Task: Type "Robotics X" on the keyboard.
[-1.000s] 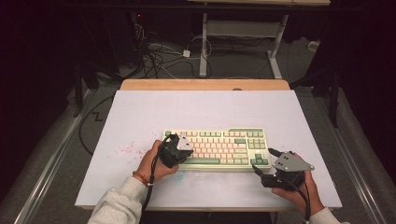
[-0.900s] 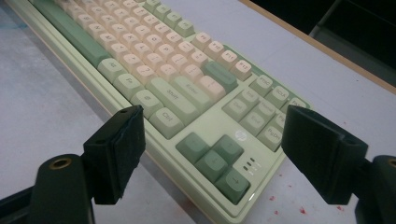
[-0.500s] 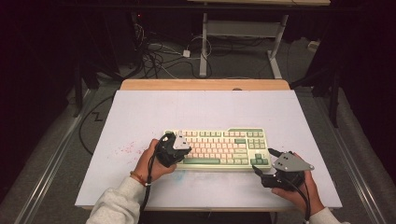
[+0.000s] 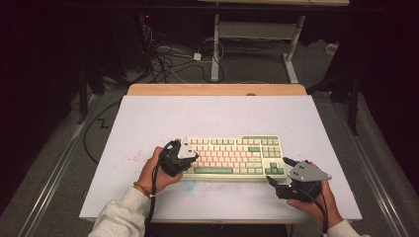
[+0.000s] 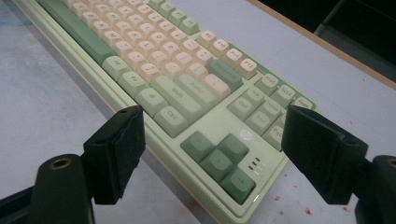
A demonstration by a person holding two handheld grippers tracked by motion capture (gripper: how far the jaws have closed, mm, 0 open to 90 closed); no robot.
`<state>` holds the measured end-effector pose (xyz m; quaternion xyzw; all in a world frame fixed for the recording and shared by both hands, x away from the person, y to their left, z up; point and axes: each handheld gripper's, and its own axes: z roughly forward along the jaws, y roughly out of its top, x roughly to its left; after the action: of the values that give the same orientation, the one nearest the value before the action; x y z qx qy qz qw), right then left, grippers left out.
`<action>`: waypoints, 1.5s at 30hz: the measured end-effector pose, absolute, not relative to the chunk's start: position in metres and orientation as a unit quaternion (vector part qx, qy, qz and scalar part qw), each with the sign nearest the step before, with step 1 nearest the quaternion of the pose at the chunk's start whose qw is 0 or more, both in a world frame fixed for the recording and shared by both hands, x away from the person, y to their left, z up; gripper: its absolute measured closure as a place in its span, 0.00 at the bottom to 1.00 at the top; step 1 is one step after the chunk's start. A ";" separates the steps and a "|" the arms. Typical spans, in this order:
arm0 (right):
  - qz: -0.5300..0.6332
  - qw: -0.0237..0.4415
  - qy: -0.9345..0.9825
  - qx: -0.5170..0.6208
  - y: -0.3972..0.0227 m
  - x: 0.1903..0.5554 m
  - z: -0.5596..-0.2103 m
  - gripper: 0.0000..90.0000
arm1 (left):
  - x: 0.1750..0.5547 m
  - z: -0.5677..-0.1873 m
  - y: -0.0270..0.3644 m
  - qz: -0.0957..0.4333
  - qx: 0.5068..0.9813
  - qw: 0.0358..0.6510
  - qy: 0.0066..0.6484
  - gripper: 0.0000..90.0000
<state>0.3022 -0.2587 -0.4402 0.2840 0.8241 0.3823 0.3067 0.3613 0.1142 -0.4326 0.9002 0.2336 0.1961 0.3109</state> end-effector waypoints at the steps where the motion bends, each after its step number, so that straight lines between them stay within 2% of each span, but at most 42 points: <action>1: 0.382 0.307 0.824 0.284 -0.259 0.302 -0.440 0.24 | 0.361 -0.432 0.115 0.196 0.902 0.308 0.232 0.94; 26: 0.380 0.302 0.827 0.283 -0.256 0.302 -0.442 0.24 | 0.371 -0.435 0.131 0.194 0.895 0.309 0.259 0.93; 43: 0.375 0.296 0.832 0.283 -0.255 0.303 -0.444 0.24 | 0.376 -0.445 0.117 0.176 0.901 0.305 0.254 0.93; 45: 0.373 0.296 0.832 0.284 -0.255 0.303 -0.445 0.24 | 0.377 -0.450 0.114 0.173 0.907 0.290 0.252 0.93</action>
<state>0.3033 -0.2549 -0.4447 0.2836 0.8322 0.3734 0.2959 0.3773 0.1141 -0.4502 0.9069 0.2524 0.1727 0.2898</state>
